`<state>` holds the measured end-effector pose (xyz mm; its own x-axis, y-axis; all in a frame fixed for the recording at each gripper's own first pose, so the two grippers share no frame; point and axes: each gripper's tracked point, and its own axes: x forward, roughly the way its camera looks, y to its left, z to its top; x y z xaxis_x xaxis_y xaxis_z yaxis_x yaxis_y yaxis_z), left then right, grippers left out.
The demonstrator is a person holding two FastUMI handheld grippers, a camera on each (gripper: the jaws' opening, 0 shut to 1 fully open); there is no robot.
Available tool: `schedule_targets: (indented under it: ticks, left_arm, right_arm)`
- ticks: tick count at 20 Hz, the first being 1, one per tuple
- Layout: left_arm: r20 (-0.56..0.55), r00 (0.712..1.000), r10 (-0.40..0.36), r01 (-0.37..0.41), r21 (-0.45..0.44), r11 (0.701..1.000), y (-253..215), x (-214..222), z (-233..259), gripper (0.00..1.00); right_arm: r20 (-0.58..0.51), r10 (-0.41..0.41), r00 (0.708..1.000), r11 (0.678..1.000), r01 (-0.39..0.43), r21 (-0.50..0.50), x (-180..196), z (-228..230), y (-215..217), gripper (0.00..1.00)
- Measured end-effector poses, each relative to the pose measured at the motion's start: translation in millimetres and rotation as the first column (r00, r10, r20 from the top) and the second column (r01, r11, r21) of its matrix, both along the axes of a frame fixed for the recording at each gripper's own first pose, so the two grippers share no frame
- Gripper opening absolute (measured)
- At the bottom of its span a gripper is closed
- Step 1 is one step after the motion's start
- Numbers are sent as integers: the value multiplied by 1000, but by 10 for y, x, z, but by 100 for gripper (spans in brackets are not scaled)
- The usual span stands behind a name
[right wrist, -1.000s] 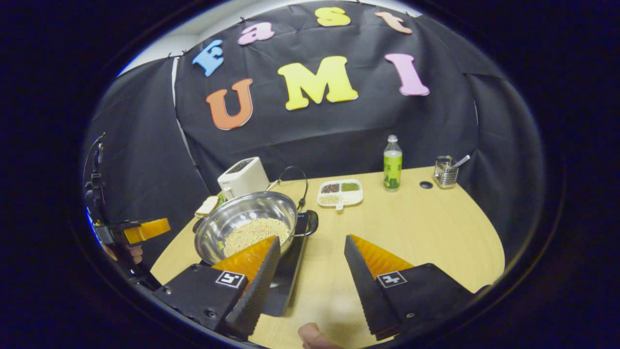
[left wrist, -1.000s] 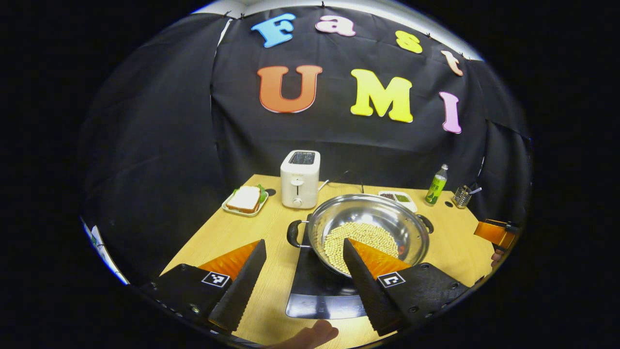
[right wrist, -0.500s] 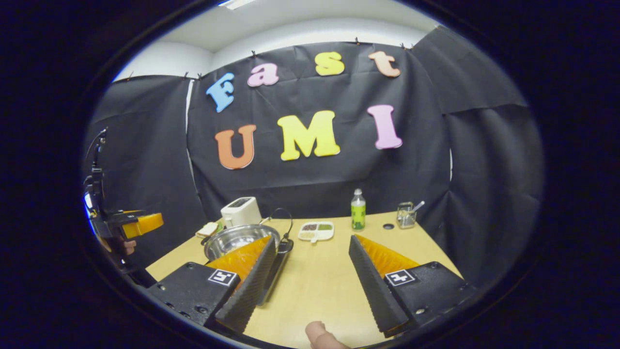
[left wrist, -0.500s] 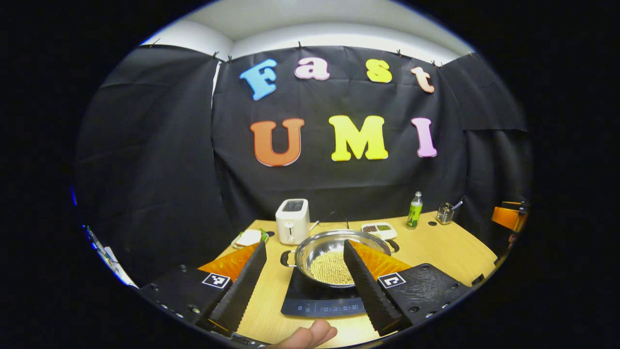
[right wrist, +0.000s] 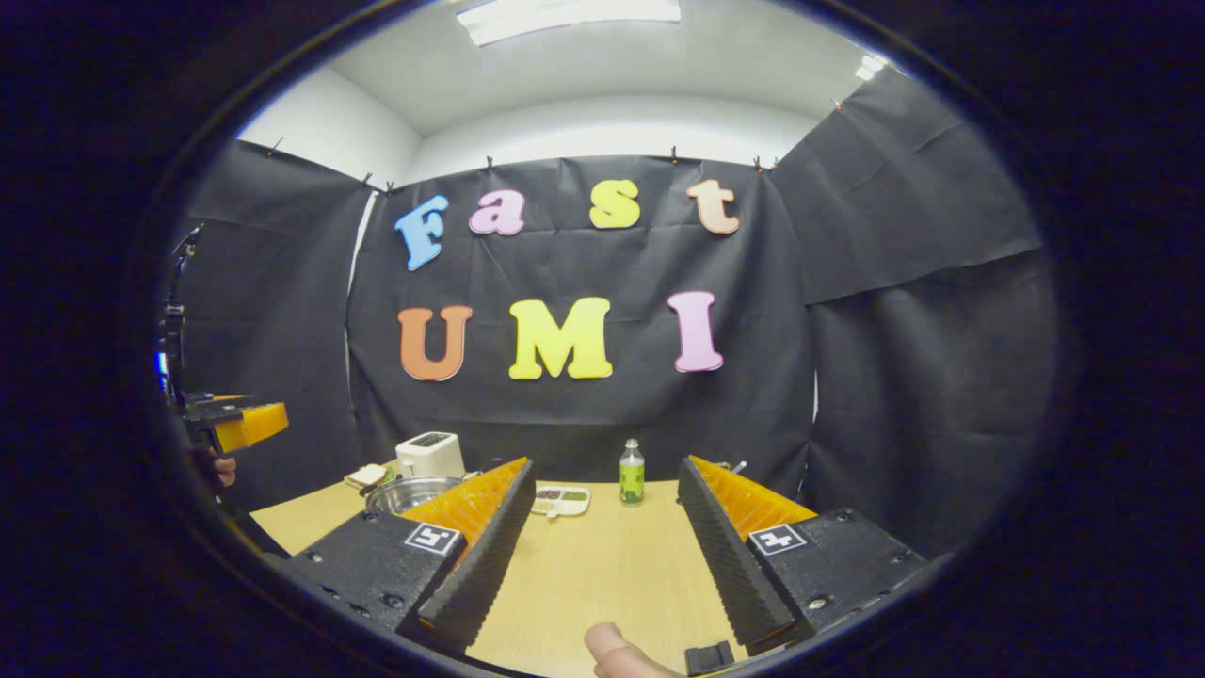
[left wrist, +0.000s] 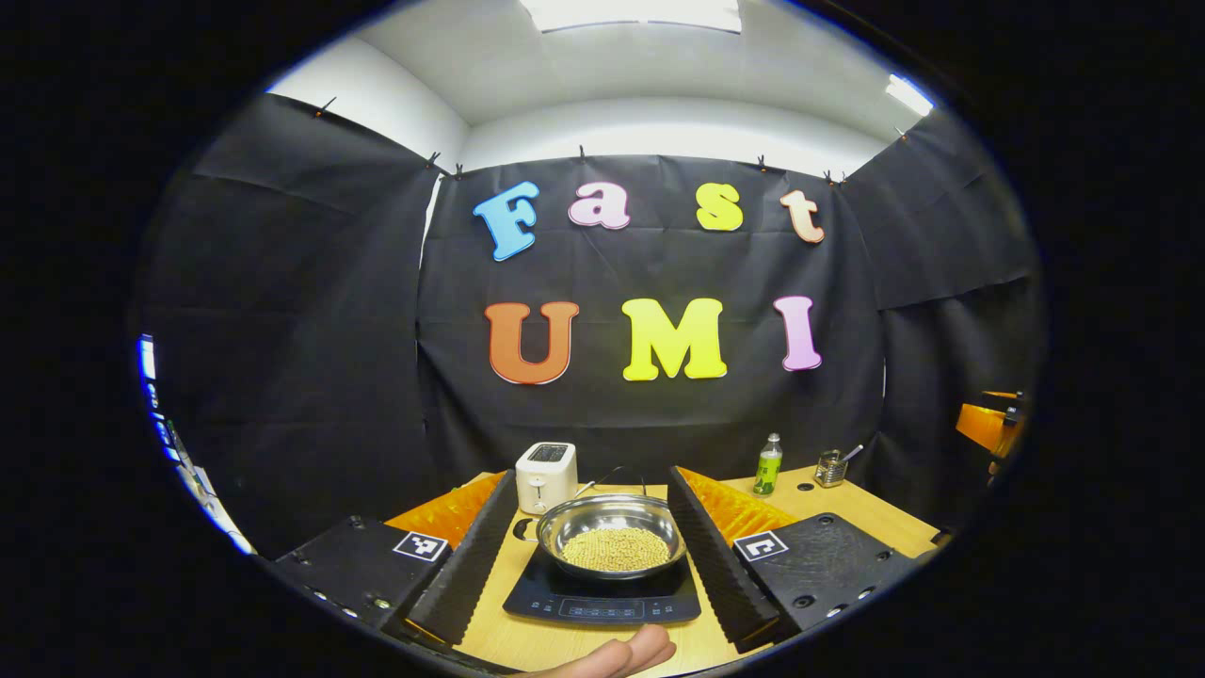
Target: First push the handle of the pot to place it horizontally, then grasp the pot with both hands and set it on the induction cooktop.
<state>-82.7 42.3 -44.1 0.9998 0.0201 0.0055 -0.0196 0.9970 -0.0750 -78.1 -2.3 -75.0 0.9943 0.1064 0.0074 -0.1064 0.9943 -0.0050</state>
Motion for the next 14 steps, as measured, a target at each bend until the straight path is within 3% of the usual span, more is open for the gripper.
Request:
schedule_targets:
  ticks: [3,7,9,14]
  left_arm:
    - [29,1000,7,-5,-37,999,-189,-154,-83,94]
    - [20,1000,-5,7,-65,998,-283,-208,-179,95]
    - [44,998,-45,49,-86,995,-377,-234,-158,94]
    - [42,999,-32,35,-84,996,-231,-266,-238,94]
  right_arm:
    - [25,33,999,999,-33,30,-154,-54,-55,95]
    - [59,8,998,1000,-9,10,-214,-42,-185,95]
    - [81,16,997,1000,-17,8,-249,-5,-184,95]
    - [57,0,998,999,-2,38,-199,-76,-208,95]
